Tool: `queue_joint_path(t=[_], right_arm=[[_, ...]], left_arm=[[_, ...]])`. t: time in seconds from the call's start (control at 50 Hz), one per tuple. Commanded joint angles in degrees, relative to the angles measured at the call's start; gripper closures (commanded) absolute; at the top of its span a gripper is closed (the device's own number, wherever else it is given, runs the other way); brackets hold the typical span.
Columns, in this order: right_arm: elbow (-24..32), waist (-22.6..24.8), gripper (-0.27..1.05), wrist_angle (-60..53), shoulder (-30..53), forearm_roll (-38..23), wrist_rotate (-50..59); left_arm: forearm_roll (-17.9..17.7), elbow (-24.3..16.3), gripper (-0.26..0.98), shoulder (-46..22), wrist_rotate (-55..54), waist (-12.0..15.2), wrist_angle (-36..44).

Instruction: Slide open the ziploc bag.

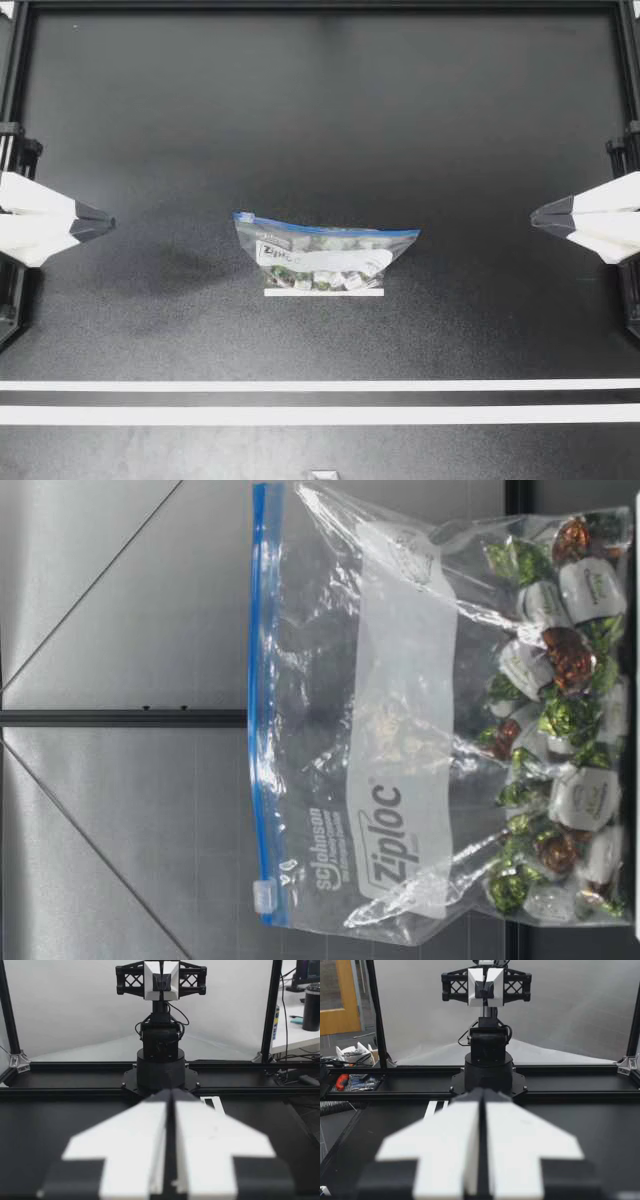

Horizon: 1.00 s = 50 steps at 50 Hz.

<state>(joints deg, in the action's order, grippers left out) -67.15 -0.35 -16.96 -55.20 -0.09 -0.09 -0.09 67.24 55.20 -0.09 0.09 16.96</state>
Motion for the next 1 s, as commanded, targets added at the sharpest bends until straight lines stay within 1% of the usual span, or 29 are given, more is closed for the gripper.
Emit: queue_joint_path(t=[0.0,0.08,0.2,0.28,0.34,0.42,0.48,0.56,0.68,0.78,0.84,0.98], right_arm=[[0.4,-0.3,0.89,-0.2,0.1,-0.2,0.1],[0.3,-0.3,0.92,-0.2,-0.2,-0.2,0.0],[0.3,-0.3,0.92,-0.9,-0.3,-0.2,0.0],[0.2,-0.5,0.92,-2.2,0.5,-0.2,-0.1],[0.4,-1.4,0.92,-4.5,1.9,-0.2,-0.1],[0.8,-3.2,0.92,-8.3,4.7,-0.2,0.0],[1.5,-4.2,0.92,-11.3,7.5,-0.2,0.0],[3.3,-4.8,0.92,-13.6,11.1,-0.2,-0.1],[7.0,-5.4,0.92,-14.6,16.7,-0.1,-0.3],[10.4,-6.3,0.92,-14.6,21.7,-0.2,-0.4],[11.9,-6.9,0.92,-14.6,24.1,-0.2,-0.4],[15.6,-7.9,0.9,-14.5,29.6,-0.2,-0.5]], left_arm=[[-0.2,-0.4,0.86,-0.8,-0.3,0.2,-0.1],[-0.3,0.0,0.88,-1.2,-0.2,0.2,-0.1],[-0.2,0.6,0.88,-1.7,0.1,0.2,-0.1],[-0.2,2.3,0.88,-2.7,1.1,0.4,0.4],[-0.2,3.6,0.88,-4.6,1.5,1.9,0.7],[-0.2,5.2,0.88,-8.3,1.8,5.0,1.7],[-0.3,5.9,0.88,-12.0,1.8,6.8,3.3],[-0.7,5.8,0.88,-17.1,1.8,7.8,5.7],[-3.2,4.7,0.88,-24.0,1.8,8.3,9.1],[-4.5,3.7,0.84,-28.8,1.8,8.3,11.4],[-4.7,3.4,0.81,-30.5,1.8,8.3,12.4],[-5.1,3.0,0.66,-32.4,1.3,8.3,13.6]])
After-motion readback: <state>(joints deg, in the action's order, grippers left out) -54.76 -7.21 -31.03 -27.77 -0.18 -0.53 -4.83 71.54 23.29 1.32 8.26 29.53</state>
